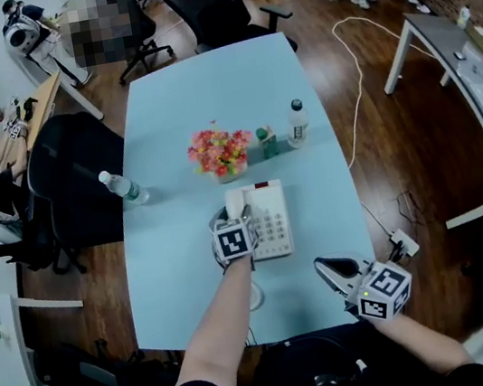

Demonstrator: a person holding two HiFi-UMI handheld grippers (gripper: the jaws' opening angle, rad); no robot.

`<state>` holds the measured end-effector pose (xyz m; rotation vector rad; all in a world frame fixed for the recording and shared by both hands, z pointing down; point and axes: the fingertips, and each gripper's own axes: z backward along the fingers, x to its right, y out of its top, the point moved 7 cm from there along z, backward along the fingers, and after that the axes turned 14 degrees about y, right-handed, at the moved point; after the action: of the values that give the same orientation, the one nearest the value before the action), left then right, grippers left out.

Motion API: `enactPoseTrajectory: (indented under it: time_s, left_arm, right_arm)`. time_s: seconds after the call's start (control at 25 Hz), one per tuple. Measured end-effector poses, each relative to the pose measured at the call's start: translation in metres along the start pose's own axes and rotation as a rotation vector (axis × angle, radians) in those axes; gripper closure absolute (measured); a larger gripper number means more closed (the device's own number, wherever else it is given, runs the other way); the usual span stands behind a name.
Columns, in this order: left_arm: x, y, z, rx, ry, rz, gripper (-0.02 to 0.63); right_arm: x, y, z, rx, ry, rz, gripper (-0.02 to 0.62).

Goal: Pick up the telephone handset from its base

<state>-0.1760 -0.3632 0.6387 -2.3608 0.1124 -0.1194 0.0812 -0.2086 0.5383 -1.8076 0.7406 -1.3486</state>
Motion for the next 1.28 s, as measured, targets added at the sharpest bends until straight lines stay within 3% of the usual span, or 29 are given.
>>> enactPoseTrajectory:
  time_s: [0.32, 0.72, 0.92, 1.16, 1.28]
  left_arm:
    - [-0.004, 0.014, 0.04, 0.103, -0.128, 0.071, 0.37]
    - [-0.049, 0.017, 0.123, 0.236, -0.279, 0.168, 0.371]
    - [-0.077, 0.01, 0.169, 0.294, -0.373, 0.271, 0.37]
    - [-0.115, -0.016, 0.221, 0.348, -0.49, 0.418, 0.371]
    - [-0.14, -0.036, 0.238, 0.347, -0.499, 0.468, 0.371]
  right_arm:
    - [-0.019, 0.001, -0.008, 0.026, -0.002, 0.022, 0.578]
    - [-0.061, 0.006, -0.043, 0.045, 0.07, 0.091, 0.578]
    - [-0.079, 0.005, -0.055, 0.074, 0.123, 0.094, 0.578]
    - [-0.092, -0.002, -0.066, 0.079, 0.116, 0.082, 0.577]
    - [-0.096, -0.007, -0.073, 0.073, 0.109, 0.071, 0.578]
